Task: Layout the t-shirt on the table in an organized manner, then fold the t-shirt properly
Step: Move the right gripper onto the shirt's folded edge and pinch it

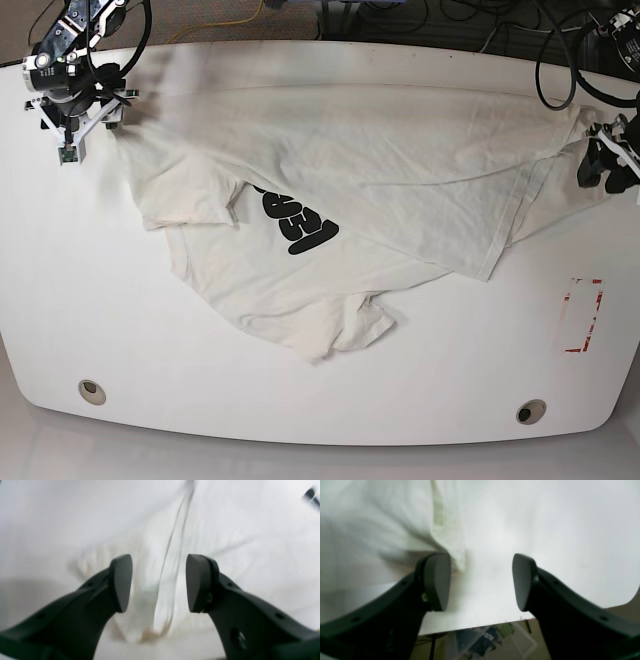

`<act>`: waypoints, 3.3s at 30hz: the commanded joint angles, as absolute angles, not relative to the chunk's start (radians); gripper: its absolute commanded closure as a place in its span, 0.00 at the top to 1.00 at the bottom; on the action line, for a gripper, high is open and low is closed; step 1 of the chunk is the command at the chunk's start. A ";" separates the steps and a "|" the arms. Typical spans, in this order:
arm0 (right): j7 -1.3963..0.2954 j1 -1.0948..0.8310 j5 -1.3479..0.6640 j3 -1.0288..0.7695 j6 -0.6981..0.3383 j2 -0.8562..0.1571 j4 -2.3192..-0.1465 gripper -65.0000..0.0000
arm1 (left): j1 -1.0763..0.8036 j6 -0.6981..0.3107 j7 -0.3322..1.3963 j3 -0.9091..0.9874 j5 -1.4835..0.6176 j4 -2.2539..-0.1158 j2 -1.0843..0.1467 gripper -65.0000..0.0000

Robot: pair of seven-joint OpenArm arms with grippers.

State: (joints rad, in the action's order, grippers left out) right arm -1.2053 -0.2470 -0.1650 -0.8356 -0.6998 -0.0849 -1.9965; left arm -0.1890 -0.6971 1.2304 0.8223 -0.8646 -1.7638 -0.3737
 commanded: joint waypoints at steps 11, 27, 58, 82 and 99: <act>-1.193 -0.088 -0.162 -0.880 -0.698 -0.143 -2.015 0.57 | -0.110 -0.698 1.218 0.835 -0.688 -1.776 -0.392 0.49; -1.193 0.068 -0.162 -0.608 -0.698 -0.137 -1.983 0.57 | -0.104 -0.698 1.135 0.912 -0.440 -1.776 -0.312 0.49; -1.000 0.157 -0.162 -0.513 -0.698 -0.170 -1.546 0.58 | -0.058 -0.698 1.064 0.869 -0.334 -1.652 -0.278 0.49; -0.891 0.134 -0.163 -0.515 -0.698 -0.185 -1.434 0.57 | -0.058 -0.698 1.064 0.822 -0.335 -1.653 -0.280 0.49; -0.886 0.163 -0.160 -0.587 -0.682 -0.209 -1.428 0.73 | -0.056 -0.698 1.064 0.817 -0.337 -1.653 -0.278 0.49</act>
State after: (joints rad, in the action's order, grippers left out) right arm -0.9070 0.1444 -0.1600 -0.5659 -0.6998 -0.1833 -1.4124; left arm -0.0662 -0.6971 1.0824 0.8131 -0.3256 -1.6379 -0.2581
